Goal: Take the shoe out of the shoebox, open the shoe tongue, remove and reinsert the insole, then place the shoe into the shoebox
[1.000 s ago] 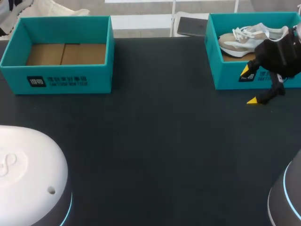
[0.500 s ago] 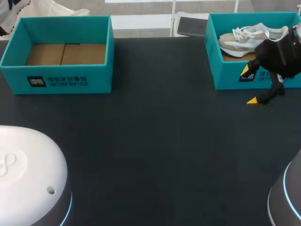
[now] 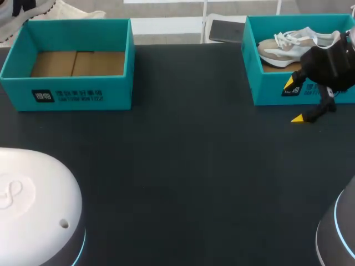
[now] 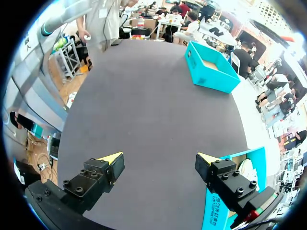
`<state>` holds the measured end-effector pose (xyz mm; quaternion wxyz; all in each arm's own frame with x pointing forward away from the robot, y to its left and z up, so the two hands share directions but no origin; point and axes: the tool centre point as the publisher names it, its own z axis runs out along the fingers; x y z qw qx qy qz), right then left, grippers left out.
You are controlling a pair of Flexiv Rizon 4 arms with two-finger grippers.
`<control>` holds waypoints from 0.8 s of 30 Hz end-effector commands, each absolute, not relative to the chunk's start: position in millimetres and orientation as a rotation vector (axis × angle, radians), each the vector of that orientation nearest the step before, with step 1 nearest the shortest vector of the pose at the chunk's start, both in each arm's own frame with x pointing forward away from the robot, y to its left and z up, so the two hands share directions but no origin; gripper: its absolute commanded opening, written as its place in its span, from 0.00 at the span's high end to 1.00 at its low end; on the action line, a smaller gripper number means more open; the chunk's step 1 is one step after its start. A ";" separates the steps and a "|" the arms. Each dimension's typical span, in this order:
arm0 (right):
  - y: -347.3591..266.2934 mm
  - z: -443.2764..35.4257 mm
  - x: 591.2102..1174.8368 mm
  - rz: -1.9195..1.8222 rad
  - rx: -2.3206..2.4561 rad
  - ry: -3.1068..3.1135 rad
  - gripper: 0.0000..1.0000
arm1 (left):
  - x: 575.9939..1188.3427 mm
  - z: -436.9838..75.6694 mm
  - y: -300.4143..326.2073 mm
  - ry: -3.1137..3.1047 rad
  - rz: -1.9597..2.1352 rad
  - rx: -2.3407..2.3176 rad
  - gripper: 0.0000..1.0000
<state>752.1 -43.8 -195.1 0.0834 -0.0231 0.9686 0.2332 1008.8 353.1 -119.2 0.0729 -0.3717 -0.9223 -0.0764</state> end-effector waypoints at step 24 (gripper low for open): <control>-42.6 -195.7 752.7 0.690 -0.067 2.894 0.00 | 1005.9 -91.3 348.7 -1.868 -0.384 -2.312 1.00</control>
